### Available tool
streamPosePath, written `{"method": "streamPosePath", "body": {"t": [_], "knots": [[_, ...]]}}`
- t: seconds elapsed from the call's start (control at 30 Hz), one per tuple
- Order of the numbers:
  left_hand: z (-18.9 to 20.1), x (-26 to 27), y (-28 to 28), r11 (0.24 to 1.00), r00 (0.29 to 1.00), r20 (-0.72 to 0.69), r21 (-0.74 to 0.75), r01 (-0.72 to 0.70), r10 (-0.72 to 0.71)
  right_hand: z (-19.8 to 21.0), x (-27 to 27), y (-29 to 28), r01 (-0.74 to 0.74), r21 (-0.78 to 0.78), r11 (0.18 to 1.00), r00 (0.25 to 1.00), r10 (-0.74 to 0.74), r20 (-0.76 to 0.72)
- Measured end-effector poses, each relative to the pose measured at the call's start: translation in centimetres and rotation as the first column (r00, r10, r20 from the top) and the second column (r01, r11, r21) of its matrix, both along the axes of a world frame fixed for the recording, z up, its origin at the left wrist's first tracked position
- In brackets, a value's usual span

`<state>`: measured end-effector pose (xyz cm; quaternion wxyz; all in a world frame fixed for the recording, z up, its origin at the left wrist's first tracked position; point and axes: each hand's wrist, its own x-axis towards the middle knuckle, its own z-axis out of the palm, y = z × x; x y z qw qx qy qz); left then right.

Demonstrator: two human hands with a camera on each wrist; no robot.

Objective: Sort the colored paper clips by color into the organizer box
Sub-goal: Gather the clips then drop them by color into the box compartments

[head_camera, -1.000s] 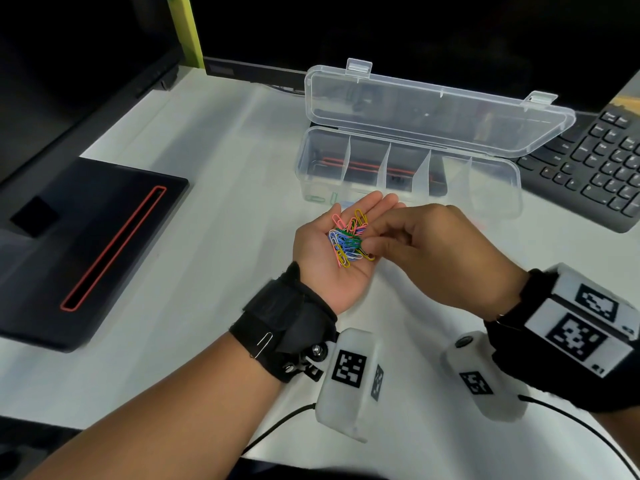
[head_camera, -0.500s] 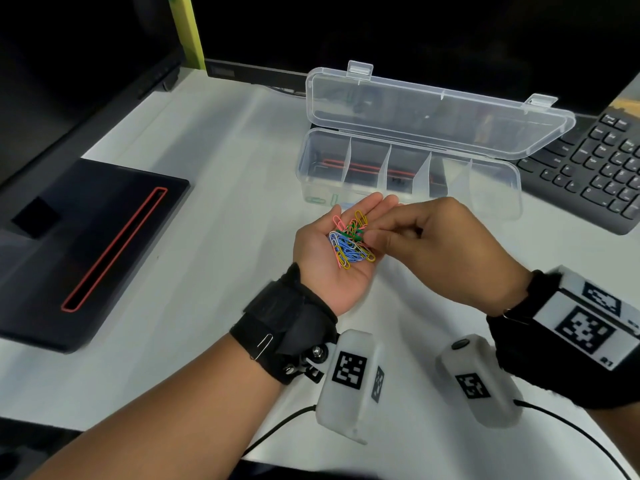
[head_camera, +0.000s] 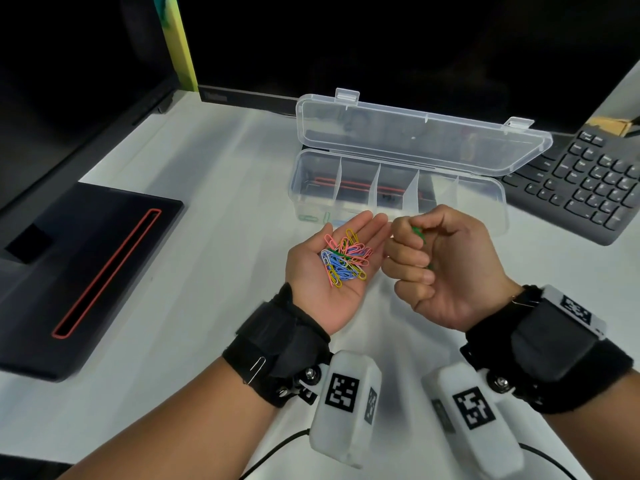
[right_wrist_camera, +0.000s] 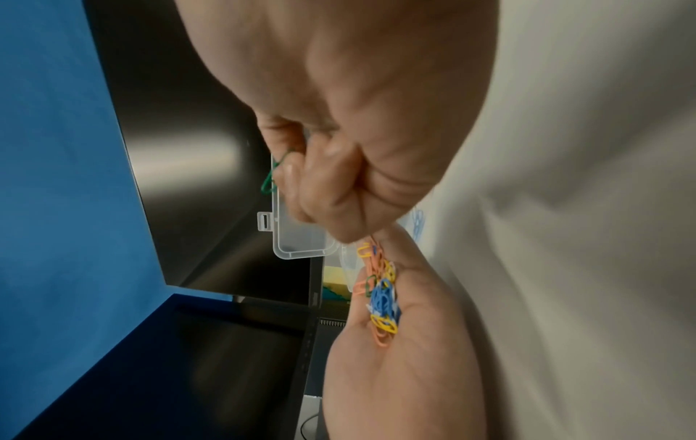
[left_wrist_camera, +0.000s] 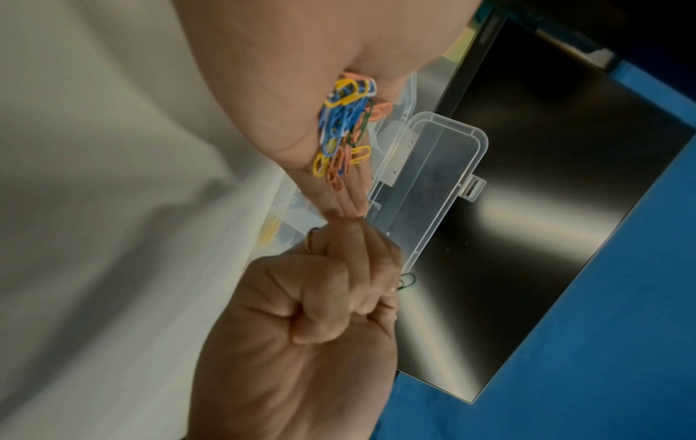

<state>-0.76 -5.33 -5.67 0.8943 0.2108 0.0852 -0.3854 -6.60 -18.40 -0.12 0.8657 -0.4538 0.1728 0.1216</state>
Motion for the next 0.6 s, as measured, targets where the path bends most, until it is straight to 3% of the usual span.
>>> {"method": "streamPosePath", "body": {"t": [0.23, 0.37, 0.6], "knots": [[0.2, -0.2, -0.1, 0.999, 0.998, -0.031, 0.004, -0.046, 0.046, -0.3, 0.1, 0.0, 0.120, -0.063, 0.991, 0.990, -0.124, -0.067], [0.3, -0.2, 0.2, 0.997, 0.997, -0.031, 0.031, -0.067, 0.068, 0.2, 0.5, -0.2, 0.137, -0.223, 0.965, 0.985, -0.157, -0.075], [0.5, 1.1, 3.8, 0.974, 0.973, -0.055, 0.036, -0.224, 0.225, 3.6, 4.5, 1.5, 0.153, -0.444, 0.883, 0.982, -0.086, 0.168]]}}
